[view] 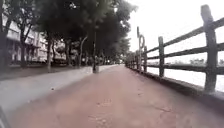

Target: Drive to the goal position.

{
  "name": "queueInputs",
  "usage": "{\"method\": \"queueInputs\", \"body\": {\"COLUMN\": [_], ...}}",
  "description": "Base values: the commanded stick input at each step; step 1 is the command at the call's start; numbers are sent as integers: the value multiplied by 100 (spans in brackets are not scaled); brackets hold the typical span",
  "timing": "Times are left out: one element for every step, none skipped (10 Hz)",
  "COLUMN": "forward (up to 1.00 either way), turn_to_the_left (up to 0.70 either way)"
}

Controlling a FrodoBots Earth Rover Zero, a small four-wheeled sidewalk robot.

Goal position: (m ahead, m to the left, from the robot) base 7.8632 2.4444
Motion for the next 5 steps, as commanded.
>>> {"method": "queueInputs", "body": {"forward": [95, 95, 95, 95, 94], "turn_to_the_left": [0, 0, 0, 0, 0]}}
